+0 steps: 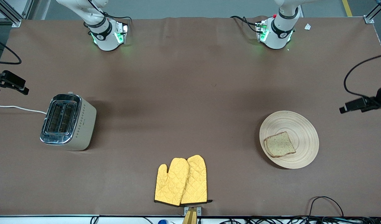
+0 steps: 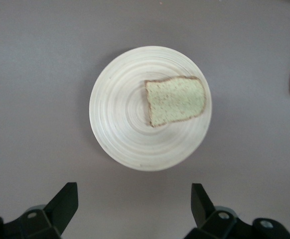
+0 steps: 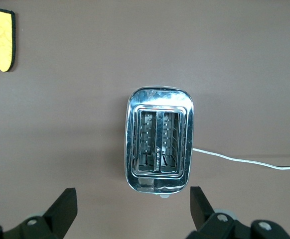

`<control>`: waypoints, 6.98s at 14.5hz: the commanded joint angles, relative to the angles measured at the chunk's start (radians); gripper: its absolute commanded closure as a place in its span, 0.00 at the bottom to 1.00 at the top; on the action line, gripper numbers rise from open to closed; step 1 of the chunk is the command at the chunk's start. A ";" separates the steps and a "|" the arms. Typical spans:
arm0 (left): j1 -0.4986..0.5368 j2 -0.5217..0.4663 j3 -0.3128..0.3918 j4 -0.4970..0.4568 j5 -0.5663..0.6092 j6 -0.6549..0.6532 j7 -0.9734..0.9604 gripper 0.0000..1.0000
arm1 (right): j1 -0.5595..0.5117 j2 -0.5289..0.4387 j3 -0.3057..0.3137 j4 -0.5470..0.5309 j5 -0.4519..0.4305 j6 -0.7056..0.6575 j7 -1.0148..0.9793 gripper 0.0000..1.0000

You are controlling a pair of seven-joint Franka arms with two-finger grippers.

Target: Move plate and put bread in toaster

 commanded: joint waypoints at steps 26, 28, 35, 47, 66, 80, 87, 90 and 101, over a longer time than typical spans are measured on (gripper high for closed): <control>0.258 0.616 -0.024 0.027 -0.715 0.088 0.722 0.43 | -0.065 -0.030 0.002 -0.022 0.017 -0.080 -0.019 0.00; 0.253 0.614 -0.024 0.025 -0.710 0.088 0.727 0.73 | -0.063 -0.035 0.003 -0.018 0.017 -0.081 -0.018 0.00; 0.223 0.593 -0.061 0.025 -0.696 0.077 0.726 1.00 | -0.086 -0.061 -0.003 -0.013 0.017 -0.099 -0.021 0.00; -0.053 0.541 -0.308 0.072 -0.715 0.172 0.482 1.00 | -0.068 -0.067 0.003 -0.016 0.024 -0.084 -0.021 0.00; -0.405 0.719 -0.303 0.054 -0.937 0.496 0.546 0.97 | 0.076 0.109 0.002 -0.205 0.050 0.183 0.058 0.00; -0.236 0.495 -0.294 -0.012 -0.756 0.523 0.168 0.00 | 0.337 0.313 0.002 -0.231 0.264 0.415 0.450 0.00; -0.008 0.283 -0.299 0.007 -0.119 0.402 -0.087 0.00 | 0.518 0.460 -0.006 -0.238 0.222 0.587 0.635 0.00; 0.002 0.210 -0.292 0.101 -0.020 0.223 -0.107 0.00 | 0.550 0.493 -0.006 -0.237 0.165 0.613 0.704 0.00; -0.151 -0.149 -0.093 0.149 0.190 -0.210 -0.176 0.00 | 0.618 0.560 -0.004 -0.196 0.043 0.624 0.837 0.34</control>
